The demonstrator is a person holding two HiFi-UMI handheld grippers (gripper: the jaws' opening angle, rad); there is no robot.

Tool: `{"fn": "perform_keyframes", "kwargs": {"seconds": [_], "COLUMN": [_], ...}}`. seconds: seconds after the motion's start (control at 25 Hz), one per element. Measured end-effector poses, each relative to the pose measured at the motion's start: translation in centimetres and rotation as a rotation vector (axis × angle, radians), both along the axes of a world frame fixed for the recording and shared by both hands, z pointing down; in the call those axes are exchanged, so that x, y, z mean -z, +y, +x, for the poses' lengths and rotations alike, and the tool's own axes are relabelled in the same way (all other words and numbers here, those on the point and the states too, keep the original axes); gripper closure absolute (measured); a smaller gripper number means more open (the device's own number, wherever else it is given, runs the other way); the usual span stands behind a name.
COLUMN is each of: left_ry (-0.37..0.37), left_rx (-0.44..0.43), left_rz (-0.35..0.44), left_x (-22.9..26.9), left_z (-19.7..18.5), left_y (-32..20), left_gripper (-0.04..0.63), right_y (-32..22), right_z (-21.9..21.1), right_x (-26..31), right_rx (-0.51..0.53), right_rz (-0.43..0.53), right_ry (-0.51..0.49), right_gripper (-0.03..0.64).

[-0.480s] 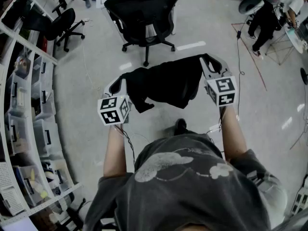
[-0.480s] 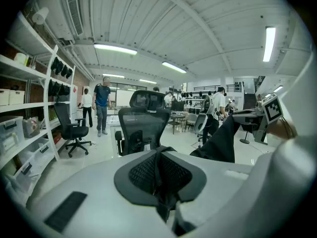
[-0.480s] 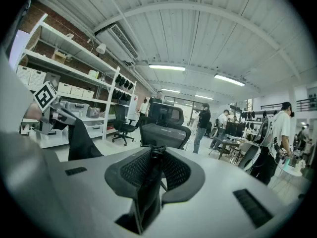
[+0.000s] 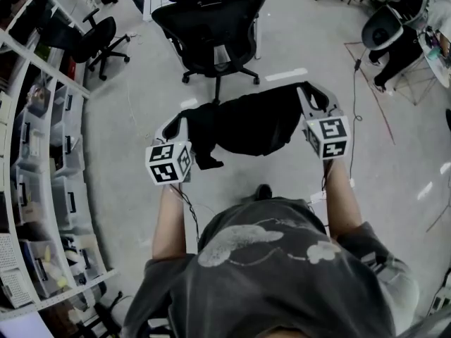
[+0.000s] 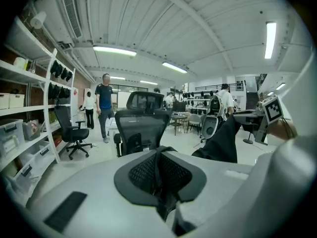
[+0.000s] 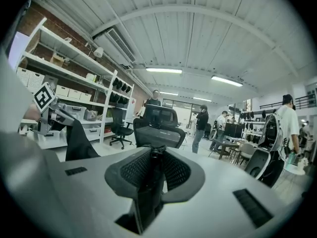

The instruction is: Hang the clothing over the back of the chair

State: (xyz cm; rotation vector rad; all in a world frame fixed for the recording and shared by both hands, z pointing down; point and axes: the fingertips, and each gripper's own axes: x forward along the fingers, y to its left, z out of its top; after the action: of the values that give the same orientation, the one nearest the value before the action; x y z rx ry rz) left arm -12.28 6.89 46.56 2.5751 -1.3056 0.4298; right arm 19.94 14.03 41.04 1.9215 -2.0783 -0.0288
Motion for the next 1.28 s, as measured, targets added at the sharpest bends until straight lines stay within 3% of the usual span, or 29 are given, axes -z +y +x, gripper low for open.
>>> {"fn": "perform_keyframes", "kwargs": {"seconds": [0.32,0.68,0.96,1.28], "left_ry": [0.004,0.024,0.048,0.080], "left_rx": [0.032,0.115,0.115,0.160], "left_rz": [-0.034,-0.054,-0.038,-0.027], "left_x": [-1.7,-2.1,-2.4,-1.6], "left_z": [4.2,2.3,-0.2,-5.1], "left_y": [-0.1,-3.1,-10.0,-21.7], "left_gripper": [0.586,0.586,0.586,0.586], "right_y": [-1.0,-7.1,-13.8,-26.1], "right_z": [3.8,2.0,-2.5,-7.7], "right_x": [-2.1,-3.0,-3.8,-3.0], "right_rx": [0.057,0.154,0.204,0.246], "right_rz": [-0.012,-0.023,-0.042,-0.037], "right_ry": [-0.065,-0.091,-0.068,-0.054], "right_gripper": [0.560,0.560,0.560,0.560]}}
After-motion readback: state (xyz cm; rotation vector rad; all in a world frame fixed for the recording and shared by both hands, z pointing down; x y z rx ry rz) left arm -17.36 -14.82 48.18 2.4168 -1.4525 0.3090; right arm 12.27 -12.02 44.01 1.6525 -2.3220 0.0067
